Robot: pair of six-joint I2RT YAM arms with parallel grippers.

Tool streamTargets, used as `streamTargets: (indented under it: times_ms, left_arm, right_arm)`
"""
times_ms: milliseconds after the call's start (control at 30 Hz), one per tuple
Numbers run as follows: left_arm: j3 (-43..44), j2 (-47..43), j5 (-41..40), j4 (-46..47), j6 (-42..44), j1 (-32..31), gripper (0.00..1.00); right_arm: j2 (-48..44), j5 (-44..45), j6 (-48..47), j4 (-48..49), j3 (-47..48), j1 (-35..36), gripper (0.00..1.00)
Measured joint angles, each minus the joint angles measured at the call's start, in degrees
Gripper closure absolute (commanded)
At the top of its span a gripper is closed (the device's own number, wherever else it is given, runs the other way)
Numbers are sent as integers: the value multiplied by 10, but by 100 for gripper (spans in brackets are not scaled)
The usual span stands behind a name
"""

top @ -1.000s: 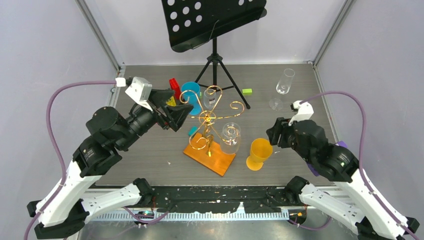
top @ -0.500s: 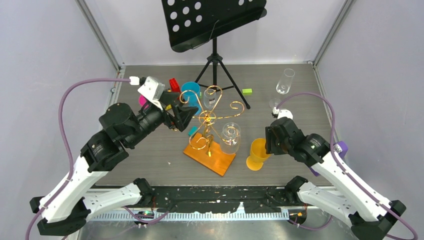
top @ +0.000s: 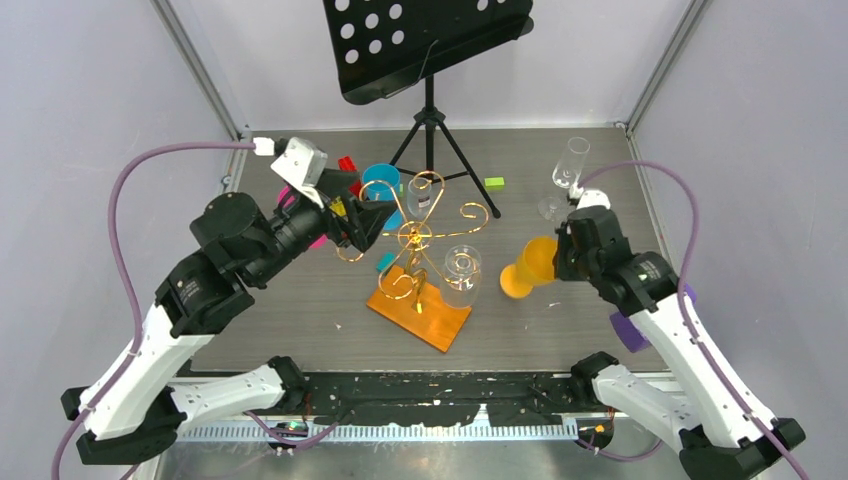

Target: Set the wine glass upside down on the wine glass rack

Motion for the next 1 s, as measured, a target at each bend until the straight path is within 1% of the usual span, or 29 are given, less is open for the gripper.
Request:
streamTargets:
  times_ms: [100,167,300,400,433,467,500,567,633,700,800,900,1000]
  left_arm:
    - [25,10,0,5,5,0,20]
    - [27,11,1,18,10,0,20]
    - [0,3,16,70,19,0,23]
    - [-55,-20,30,123,30,0,25]
    - [-75,-27,36,143,33,0,26]
    - [-93,-33,41,160,38,0,27]
    - [-106,-36,46,173,43,0,27]
    - [-122,-34,54,195,53,-1,27]
    - [-122,-26,57,207,62,-7,27]
    - [-122,-17,59,218,74,-19,28]
    - [-122,-4,58,225,93,-40,28]
    - [-122,8,54,228,110,-56,29]
    - [-122,20,49,235,118,-61,36]
  right_arm:
    - [-2,36,-20,9,80,-1,95]
    - [-13,51,-33,38,118,-2,95]
    - [-77,52,-55,144,132,-2,95]
    - [-125,20,-63,229,121,-2,95]
    - [-137,0,-63,259,120,-2,95]
    - [-146,-39,-58,308,118,-2,95]
    - [-147,-48,-56,321,117,-2,95]
    - [-146,-106,-37,390,101,-2,95]
    - [-137,-164,-11,464,74,-1,95]
    - [-120,-196,8,512,56,7,95]
    - [-89,-220,20,555,43,36,95]
    - [-67,-232,19,578,40,65,95]
    - [-64,-237,10,588,38,84,95]
